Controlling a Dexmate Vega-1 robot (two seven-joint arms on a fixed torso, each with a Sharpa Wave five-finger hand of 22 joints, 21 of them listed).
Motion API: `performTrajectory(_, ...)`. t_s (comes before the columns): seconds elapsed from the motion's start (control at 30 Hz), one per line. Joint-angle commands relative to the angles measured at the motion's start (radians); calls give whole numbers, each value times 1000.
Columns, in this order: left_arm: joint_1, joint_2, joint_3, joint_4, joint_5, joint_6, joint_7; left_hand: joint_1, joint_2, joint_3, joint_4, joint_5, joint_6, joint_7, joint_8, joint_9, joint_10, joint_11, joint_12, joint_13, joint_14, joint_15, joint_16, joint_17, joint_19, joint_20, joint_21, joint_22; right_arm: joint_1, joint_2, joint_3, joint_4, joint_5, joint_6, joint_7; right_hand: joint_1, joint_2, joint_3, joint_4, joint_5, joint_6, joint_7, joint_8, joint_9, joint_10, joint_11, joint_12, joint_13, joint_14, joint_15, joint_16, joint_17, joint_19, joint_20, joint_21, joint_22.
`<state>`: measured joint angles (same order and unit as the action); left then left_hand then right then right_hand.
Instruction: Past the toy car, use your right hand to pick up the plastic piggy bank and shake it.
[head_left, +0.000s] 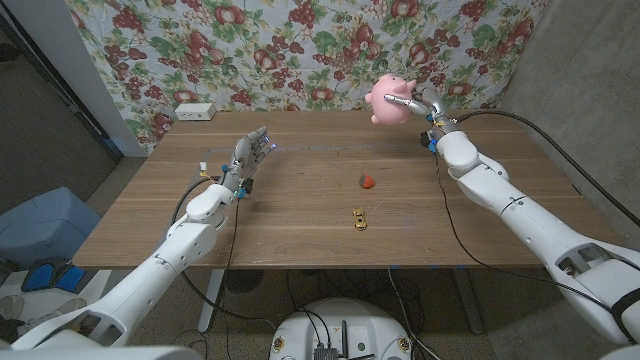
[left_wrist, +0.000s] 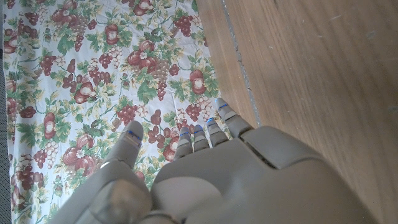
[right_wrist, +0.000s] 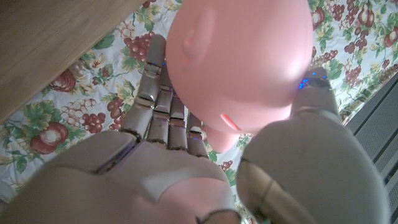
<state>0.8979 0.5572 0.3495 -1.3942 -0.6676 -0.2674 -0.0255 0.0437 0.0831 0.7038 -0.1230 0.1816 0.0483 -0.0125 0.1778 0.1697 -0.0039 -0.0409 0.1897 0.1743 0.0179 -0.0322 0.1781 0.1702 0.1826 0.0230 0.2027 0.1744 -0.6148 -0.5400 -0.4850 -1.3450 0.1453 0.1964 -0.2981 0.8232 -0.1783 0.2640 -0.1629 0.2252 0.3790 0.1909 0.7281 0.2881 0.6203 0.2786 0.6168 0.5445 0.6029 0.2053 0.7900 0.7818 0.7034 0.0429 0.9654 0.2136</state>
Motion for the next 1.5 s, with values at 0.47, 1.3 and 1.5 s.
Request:
performTrajectory(0.47, -9, -6, 4, 5, 5, 1, 4, -5, 38, 5, -4, 1, 3, 2, 4, 4, 5, -2, 2, 4, 0, -13, 0, 1, 9, -2, -4, 3, -28, 84, 46, 77, -20, 137, -170, 172, 212, 274, 6, 453, 560, -97, 14, 180, 453, -332, 154, 260, 419, -420, 303, 443, -70, -61, 24, -4)
performTrajectory(1.3, -14, -8, 7, 9, 9, 2, 4, -3, 38, 5, -5, 1, 5, 3, 4, 4, 5, -2, 2, 4, 0, -12, 0, 1, 9, -1, -4, 3, 42, -68, -17, -19, 60, -79, 201, 168, 212, 273, 5, 456, 556, -95, 9, 187, 449, -326, 150, 260, 414, -418, 305, 445, -89, -55, 53, -11)
performTrajectory(1.5, -14, -7, 8, 6, 10, 6, 7, -3, 37, 4, -6, 1, 4, 3, 4, 4, 5, -1, 2, 4, 0, -10, 0, 1, 9, -1, -4, 3, 91, -105, -47, -27, 92, -170, 338, 165, 213, 272, 7, 456, 555, -89, 8, 189, 446, -320, 151, 265, 408, -417, 304, 444, -96, -50, 61, -12)
